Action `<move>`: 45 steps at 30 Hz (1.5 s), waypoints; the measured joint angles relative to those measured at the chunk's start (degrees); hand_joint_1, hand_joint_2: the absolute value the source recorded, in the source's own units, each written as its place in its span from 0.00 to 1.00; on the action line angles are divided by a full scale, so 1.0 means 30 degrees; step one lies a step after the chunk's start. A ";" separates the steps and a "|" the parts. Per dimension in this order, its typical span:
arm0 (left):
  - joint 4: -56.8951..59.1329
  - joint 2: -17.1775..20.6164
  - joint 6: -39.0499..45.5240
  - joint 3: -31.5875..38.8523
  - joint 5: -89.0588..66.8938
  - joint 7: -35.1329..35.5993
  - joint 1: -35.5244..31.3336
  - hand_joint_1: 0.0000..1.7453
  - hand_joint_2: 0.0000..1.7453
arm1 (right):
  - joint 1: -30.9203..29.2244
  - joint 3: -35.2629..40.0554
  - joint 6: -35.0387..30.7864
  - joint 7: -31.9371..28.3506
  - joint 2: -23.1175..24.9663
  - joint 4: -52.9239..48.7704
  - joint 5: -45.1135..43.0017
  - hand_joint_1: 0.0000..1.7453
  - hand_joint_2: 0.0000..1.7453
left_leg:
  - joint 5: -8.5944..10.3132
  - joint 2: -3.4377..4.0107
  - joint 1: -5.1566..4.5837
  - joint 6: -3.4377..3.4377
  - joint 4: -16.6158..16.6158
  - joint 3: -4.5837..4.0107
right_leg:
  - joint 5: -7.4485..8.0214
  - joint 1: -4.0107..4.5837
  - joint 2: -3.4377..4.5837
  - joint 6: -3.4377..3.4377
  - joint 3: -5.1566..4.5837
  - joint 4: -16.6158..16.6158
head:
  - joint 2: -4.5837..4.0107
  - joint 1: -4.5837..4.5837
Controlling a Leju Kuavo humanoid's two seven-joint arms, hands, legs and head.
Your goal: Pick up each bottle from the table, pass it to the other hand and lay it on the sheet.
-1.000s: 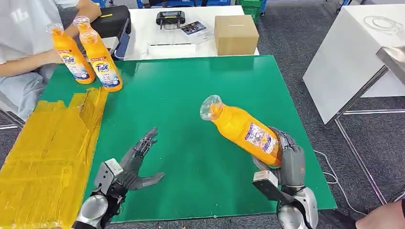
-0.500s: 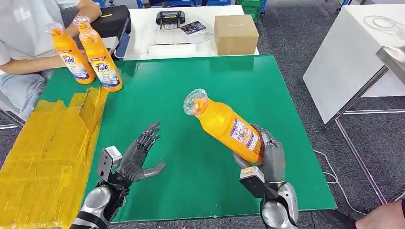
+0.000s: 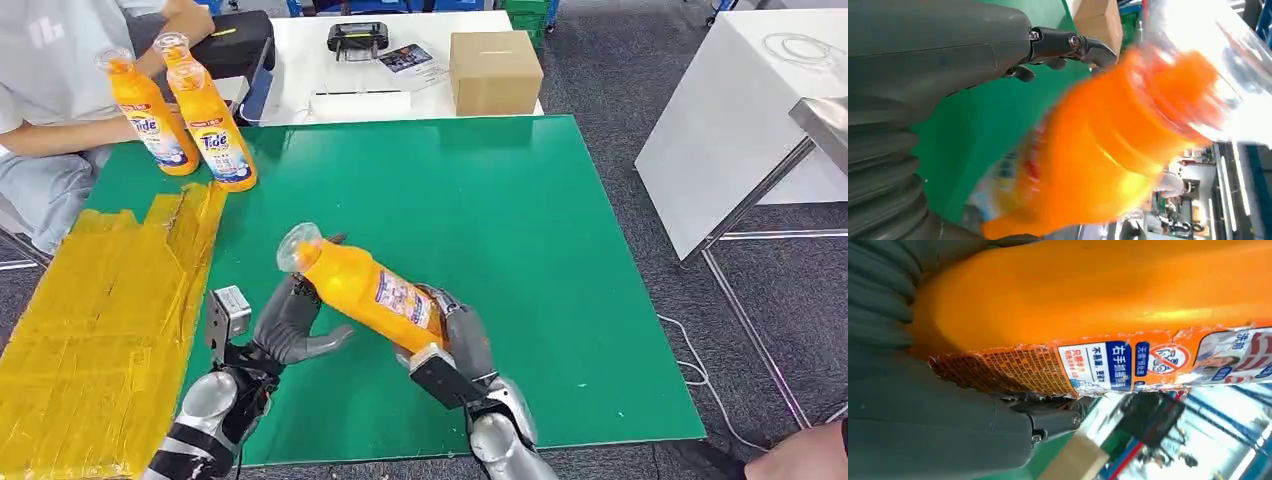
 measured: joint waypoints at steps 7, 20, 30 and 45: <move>0.0000 0.0000 -0.0117 -0.0423 -0.0007 -0.0197 -0.0079 0.00 1.00 | -0.0515 0.0488 0.0036 -0.0058 0.0167 0.1544 -0.0204 0.95 1.00 | 0.0000 -0.0002 -0.0002 0.0000 0.0001 -0.0002 | 0.0000 -0.0002 -0.0001 0.0000 -0.0002 -0.0002 | 0.0000 0.0000; 0.0539 -0.0015 -0.0248 -0.1078 -0.0240 -0.0605 -0.0446 0.01 1.00 | -0.0795 0.0968 0.0197 -0.0102 0.0255 0.2541 -0.0175 0.96 1.00 | 0.0000 0.0001 0.0000 0.0000 0.0001 -0.0004 | 0.0000 -0.0001 0.0001 0.0000 -0.0010 -0.0002 | 0.0000 0.0000; 0.1216 -0.0124 -0.0022 -0.1333 -0.0780 -0.0605 -0.0799 1.00 1.00 | -0.0793 0.1252 0.0197 -0.0160 0.0255 0.2629 -0.0007 0.94 1.00 | 0.0000 -0.0001 -0.0001 0.0000 0.0001 -0.0005 | 0.0000 -0.0002 0.0000 0.0000 -0.0011 -0.0002 | 0.0000 0.0000; 0.1596 -0.0306 0.0401 -0.1194 -0.0605 -0.0677 -0.0903 1.00 1.00 | -0.0771 0.1602 -0.0029 0.0007 0.0255 0.2643 0.0095 0.99 1.00 | 0.0000 0.0000 -0.0001 0.0000 0.0001 -0.0007 | 0.0000 -0.0002 0.0000 0.0000 -0.0012 -0.0002 | 0.0000 0.0000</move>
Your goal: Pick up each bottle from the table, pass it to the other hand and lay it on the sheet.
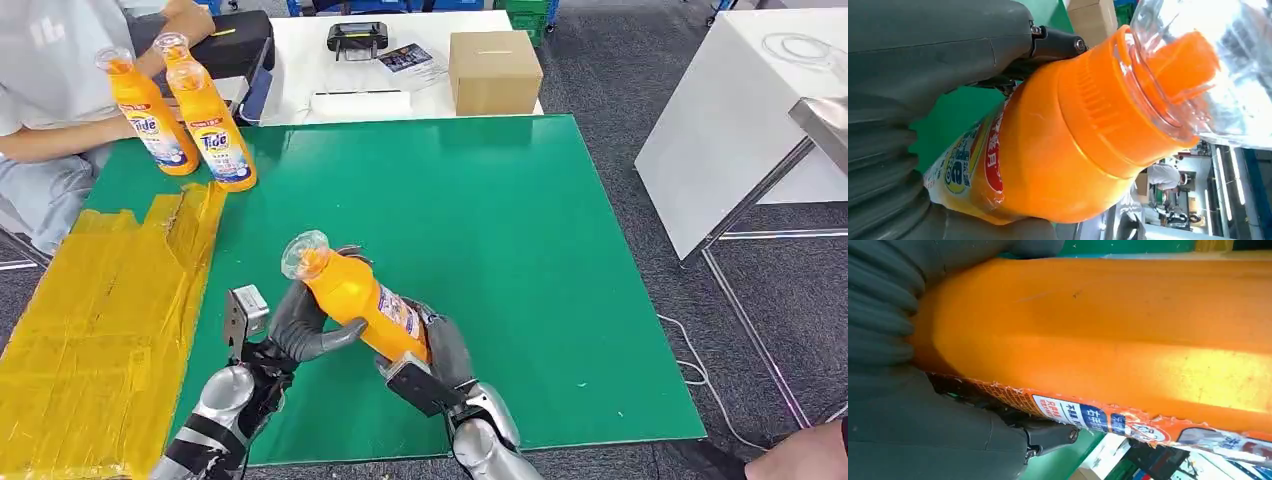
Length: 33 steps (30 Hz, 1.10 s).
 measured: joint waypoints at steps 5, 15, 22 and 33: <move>0.0080 -0.0058 -0.0007 0.0058 0.0000 0.0029 0.0000 1.00 1.00 | -0.0002 0.0036 -0.0029 0.0000 0.0000 0.0073 -0.0007 0.03 1.00 | 0.0000 0.0000 0.0000 0.0000 0.0000 0.0000 | 0.0000 0.0000 0.0000 0.0000 0.0000 0.0000 | 0.0000 0.0000; 0.0160 -0.0175 0.0459 0.0058 -0.0124 0.0095 0.0010 1.00 1.00 | 0.0277 0.0065 -0.0517 -0.1239 0.0291 -0.0306 -0.0860 0.03 1.00 | 0.0000 0.0001 0.0001 0.0000 0.0000 -0.0005 | 0.0000 0.0000 0.0001 -0.0001 -0.0012 0.0000 | 0.0000 0.0008; 0.0153 -0.0167 0.1255 0.0058 -0.0681 -0.0108 0.0010 1.00 1.00 | 0.0434 0.0058 -0.0691 -0.1550 0.0350 -0.0575 -0.1229 0.00 0.00 | 0.0000 0.0000 0.0000 0.0000 0.0000 -0.0007 | 0.0000 0.0000 0.0000 0.0000 -0.0008 0.0000 | 0.0000 0.0000; 0.2465 0.2329 1.9152 0.2008 -2.7576 0.7509 -0.0445 1.00 1.00 | 0.3011 -0.0328 -0.0656 -0.2768 0.0030 -0.7261 -0.5630 0.00 1.00 | -0.0002 0.0037 0.0021 -0.0005 -0.0010 -0.0007 | -0.0002 0.0015 0.0020 -0.0006 -0.0037 0.0005 | 0.0000 0.0000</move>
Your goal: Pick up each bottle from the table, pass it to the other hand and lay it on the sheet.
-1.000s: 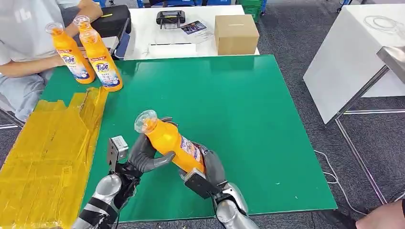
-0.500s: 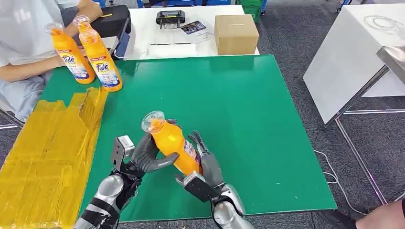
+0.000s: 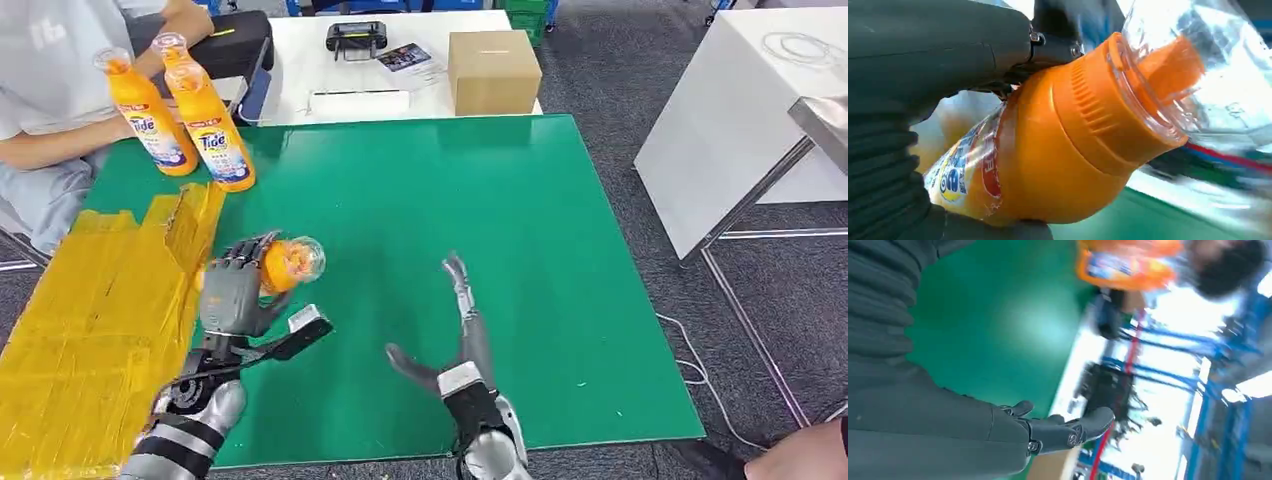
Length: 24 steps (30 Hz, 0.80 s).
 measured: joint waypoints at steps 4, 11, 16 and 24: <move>0.2979 0.1880 0.0257 -0.0105 -0.3395 0.4122 -0.0986 1.00 1.00 | 0.0091 -0.0153 0.0218 -0.0197 -0.0277 -0.1510 -0.0940 0.00 1.00 | 0.0018 0.0008 0.0001 -0.0019 0.0000 0.0001 | 0.0003 -0.0001 0.0007 -0.0003 -0.0008 0.0002 | 0.0000 0.0000; 0.6585 0.4302 0.0279 -0.1834 -0.3395 0.6932 -0.2249 1.00 1.00 | 0.0095 -0.0183 0.0328 -0.0387 -0.0678 -0.2473 -0.1576 0.00 1.00 | 0.0018 0.0001 -0.0008 -0.0018 0.0003 -0.0014 | 0.0003 -0.0005 0.0004 0.0000 -0.0002 0.0005 | 0.0000 0.0007; 0.8170 0.5888 0.0330 -0.3143 -0.3395 0.7842 -0.2690 1.00 1.00 | 0.0111 -0.0175 0.0292 -0.0430 -0.0896 -0.2735 -0.1648 0.00 1.00 | 0.0016 0.0004 -0.0006 -0.0020 0.0002 -0.0016 | 0.0003 -0.0005 0.0006 -0.0001 -0.0019 0.0004 | 0.0000 0.0007; 0.9294 0.6917 0.0417 -0.2793 -0.1652 0.2985 -0.2619 1.00 1.00 | 0.0116 -0.0168 0.0277 -0.0547 -0.1247 -0.2786 -0.1831 0.00 1.00 | 0.0017 -0.0010 -0.0010 -0.0020 -0.0002 -0.0015 | 0.0001 -0.0006 -0.0002 -0.0001 0.0013 0.0005 | 0.0000 0.0007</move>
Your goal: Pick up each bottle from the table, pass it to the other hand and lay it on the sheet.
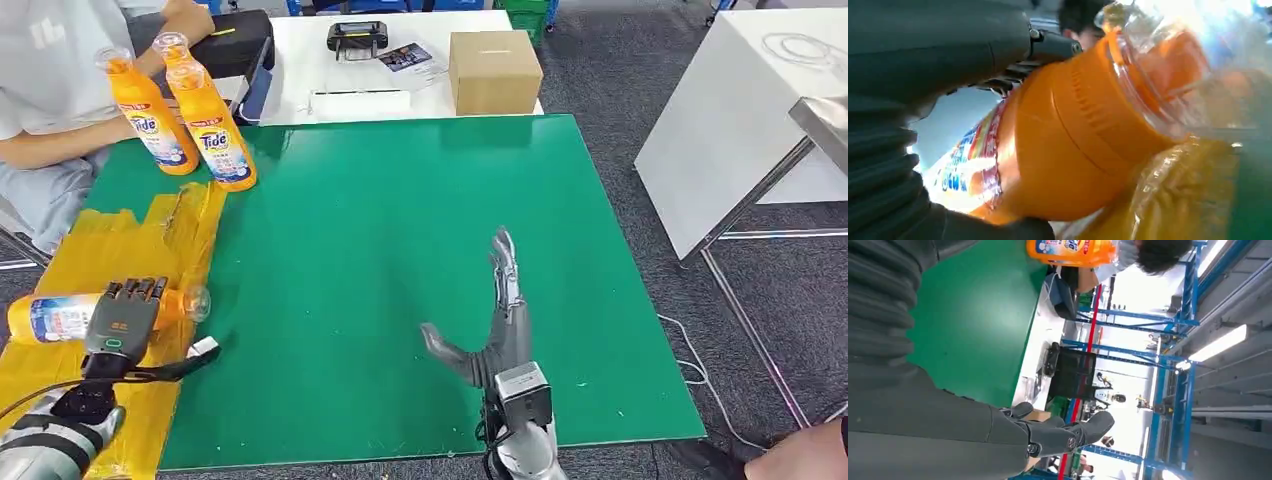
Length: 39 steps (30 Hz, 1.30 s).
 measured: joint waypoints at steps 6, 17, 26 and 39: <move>-0.0204 -0.0036 0.0175 0.2088 0.1433 -0.3820 0.0727 1.00 1.00 | 0.0014 -0.0007 -0.0036 -0.0050 -0.0276 0.0000 -0.0014 0.00 1.00 | -0.0001 -0.0007 -0.0012 0.0001 0.0000 0.0018 | -0.0001 -0.0009 -0.0003 0.0002 0.0014 -0.0004 | 0.0000 0.0007; -0.0350 -0.0168 0.0189 0.2964 0.1499 -0.3951 0.1068 1.00 1.00 | 0.0074 -0.0007 -0.0036 -0.0051 -0.0430 0.0000 -0.0021 0.00 1.00 | -0.0001 -0.0005 0.0001 0.0000 -0.0002 0.0047 | 0.0000 -0.0003 0.0000 0.0000 0.0032 0.0000 | 0.0000 -0.0007; -0.0372 -0.0211 0.0189 0.3153 0.1506 -0.3951 0.1092 1.00 1.00 | 0.0080 -0.0007 -0.0036 -0.0058 -0.0473 -0.0007 -0.0022 0.00 1.00 | -0.0001 -0.0004 -0.0001 0.0000 -0.0002 0.0048 | 0.0000 -0.0004 0.0000 0.0000 0.0036 -0.0001 | 0.0000 0.0000; -0.0379 -0.0211 0.0189 0.3160 0.1506 -0.3951 0.1102 1.00 1.00 | 0.0082 -0.0007 -0.0044 -0.0058 -0.0481 -0.0007 -0.0014 0.00 1.00 | -0.0001 -0.0005 0.0000 0.0000 -0.0002 0.0049 | 0.0000 -0.0004 0.0000 0.0000 0.0036 -0.0001 | 0.0000 0.0000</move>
